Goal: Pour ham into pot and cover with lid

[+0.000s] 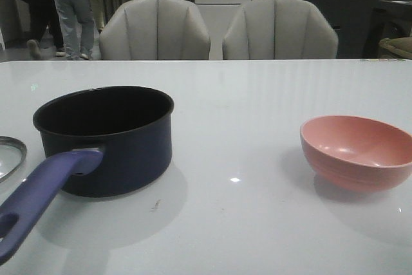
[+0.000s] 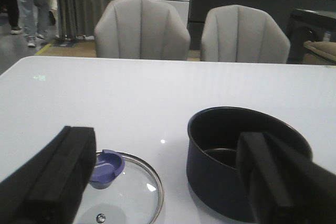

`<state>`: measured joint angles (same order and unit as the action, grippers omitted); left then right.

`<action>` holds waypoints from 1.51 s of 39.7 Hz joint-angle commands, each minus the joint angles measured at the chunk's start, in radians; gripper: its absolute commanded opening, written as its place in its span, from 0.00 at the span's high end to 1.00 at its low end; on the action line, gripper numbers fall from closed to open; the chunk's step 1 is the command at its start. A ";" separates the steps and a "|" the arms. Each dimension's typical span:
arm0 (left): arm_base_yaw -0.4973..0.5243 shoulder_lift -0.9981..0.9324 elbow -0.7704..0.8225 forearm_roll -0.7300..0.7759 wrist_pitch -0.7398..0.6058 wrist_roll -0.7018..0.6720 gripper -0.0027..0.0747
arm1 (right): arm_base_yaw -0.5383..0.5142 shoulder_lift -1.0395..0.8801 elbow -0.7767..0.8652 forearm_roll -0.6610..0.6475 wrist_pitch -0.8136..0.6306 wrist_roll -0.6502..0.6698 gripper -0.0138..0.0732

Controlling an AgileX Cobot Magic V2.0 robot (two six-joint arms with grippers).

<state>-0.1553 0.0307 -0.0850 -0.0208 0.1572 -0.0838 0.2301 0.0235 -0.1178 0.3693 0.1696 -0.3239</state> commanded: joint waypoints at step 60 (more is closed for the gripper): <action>0.039 -0.052 0.111 -0.008 -0.157 -0.003 0.82 | 0.001 0.012 -0.028 0.005 -0.068 -0.009 0.67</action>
<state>-0.1173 -0.0044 0.0030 -0.0251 0.0790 -0.0838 0.2301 0.0235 -0.1155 0.3693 0.1696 -0.3246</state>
